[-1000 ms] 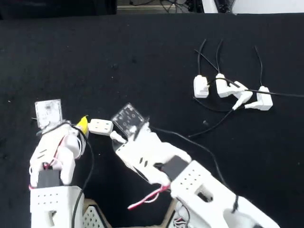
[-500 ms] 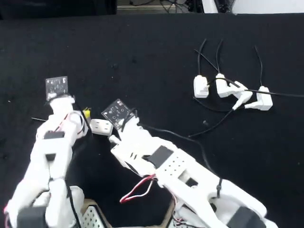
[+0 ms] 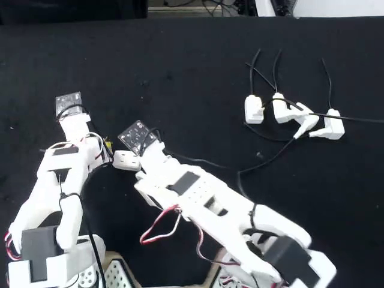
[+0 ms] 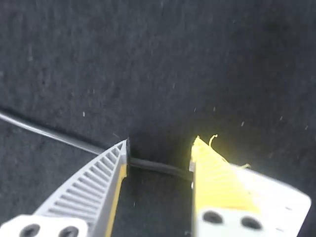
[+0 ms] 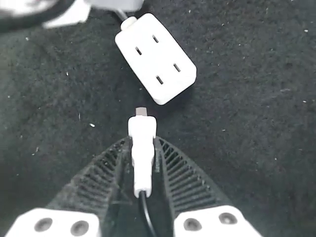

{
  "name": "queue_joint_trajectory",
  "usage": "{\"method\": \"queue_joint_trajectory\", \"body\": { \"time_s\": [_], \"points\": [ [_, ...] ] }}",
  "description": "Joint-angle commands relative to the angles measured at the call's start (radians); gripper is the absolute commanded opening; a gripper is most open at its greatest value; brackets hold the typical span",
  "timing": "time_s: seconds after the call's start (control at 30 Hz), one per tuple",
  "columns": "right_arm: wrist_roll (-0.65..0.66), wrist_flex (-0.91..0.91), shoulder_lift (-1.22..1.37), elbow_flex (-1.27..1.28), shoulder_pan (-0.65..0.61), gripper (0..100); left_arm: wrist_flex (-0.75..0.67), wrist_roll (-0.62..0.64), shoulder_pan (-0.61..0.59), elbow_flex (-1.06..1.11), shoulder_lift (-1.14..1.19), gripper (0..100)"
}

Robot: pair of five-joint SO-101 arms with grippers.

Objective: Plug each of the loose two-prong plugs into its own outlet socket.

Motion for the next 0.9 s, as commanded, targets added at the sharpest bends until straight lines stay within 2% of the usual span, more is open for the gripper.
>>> {"method": "queue_joint_trajectory", "body": {
  "time_s": [0.0,0.2,0.3,0.47,0.7,0.87],
  "points": [
    [-0.011,-0.002,0.025,-0.077,-0.006,1.1,0.051,0.006,-0.005,-0.05,-0.011,21],
    [-0.011,-0.003,0.039,-0.087,-0.003,1.1,0.169,0.002,-0.002,-0.054,-0.02,21],
    [-0.011,-0.003,0.039,-0.087,0.017,1.1,0.236,-0.066,-0.002,-0.071,-0.02,21],
    [-0.011,-0.008,0.039,-0.096,0.083,1.1,0.371,-0.086,0.065,-0.104,-0.02,21],
    [-0.002,0.002,0.039,-0.096,0.103,1.1,0.393,-0.087,0.081,-0.104,-0.023,21],
    [0.041,0.13,0.038,-0.159,0.104,1.1,0.393,-0.086,0.028,-0.082,-0.123,21]
  ]
}}
